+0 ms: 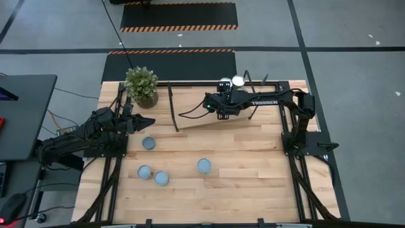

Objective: Pick and place cans onto a shelf
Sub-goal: Put the canned peaches on the shelf

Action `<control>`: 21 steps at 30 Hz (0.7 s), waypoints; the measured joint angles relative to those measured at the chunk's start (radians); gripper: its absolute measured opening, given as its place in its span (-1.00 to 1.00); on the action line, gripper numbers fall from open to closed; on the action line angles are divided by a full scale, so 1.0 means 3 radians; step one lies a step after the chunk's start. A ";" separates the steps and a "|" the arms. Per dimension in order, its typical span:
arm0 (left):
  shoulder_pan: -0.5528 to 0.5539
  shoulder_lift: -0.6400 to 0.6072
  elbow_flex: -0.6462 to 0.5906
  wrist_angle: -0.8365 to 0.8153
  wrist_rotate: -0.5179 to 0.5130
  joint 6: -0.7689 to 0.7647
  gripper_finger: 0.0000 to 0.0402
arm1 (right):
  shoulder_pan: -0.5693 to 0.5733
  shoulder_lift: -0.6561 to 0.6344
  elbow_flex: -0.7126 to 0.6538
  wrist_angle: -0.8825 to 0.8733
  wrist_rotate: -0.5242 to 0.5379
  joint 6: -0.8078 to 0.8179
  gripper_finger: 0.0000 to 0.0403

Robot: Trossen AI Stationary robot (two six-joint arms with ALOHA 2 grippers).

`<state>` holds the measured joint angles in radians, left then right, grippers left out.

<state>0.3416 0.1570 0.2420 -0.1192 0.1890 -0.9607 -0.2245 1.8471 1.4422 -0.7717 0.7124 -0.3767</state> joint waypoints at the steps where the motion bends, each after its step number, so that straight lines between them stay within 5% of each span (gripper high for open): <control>1: 0.0000 0.0000 -0.0001 -0.0001 0.0000 0.0001 -0.16 | 0.0003 -0.0003 0.0000 0.0051 -0.0016 -0.0053 0.73; 9: 0.0000 0.0000 0.0000 -0.0001 0.0000 0.0009 -0.16 | -0.0079 -0.0003 0.0000 0.0577 -0.0084 -0.0380 0.73; 21: 0.0000 0.0000 0.0000 -0.0001 -0.0001 0.0007 -0.16 | -0.0180 0.0002 0.0000 0.0207 0.0104 -0.0233 0.73</control>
<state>0.3416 0.1570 0.2420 -0.1196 0.1887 -0.9585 -0.2786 1.8477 1.4422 -0.7097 0.7437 -0.4466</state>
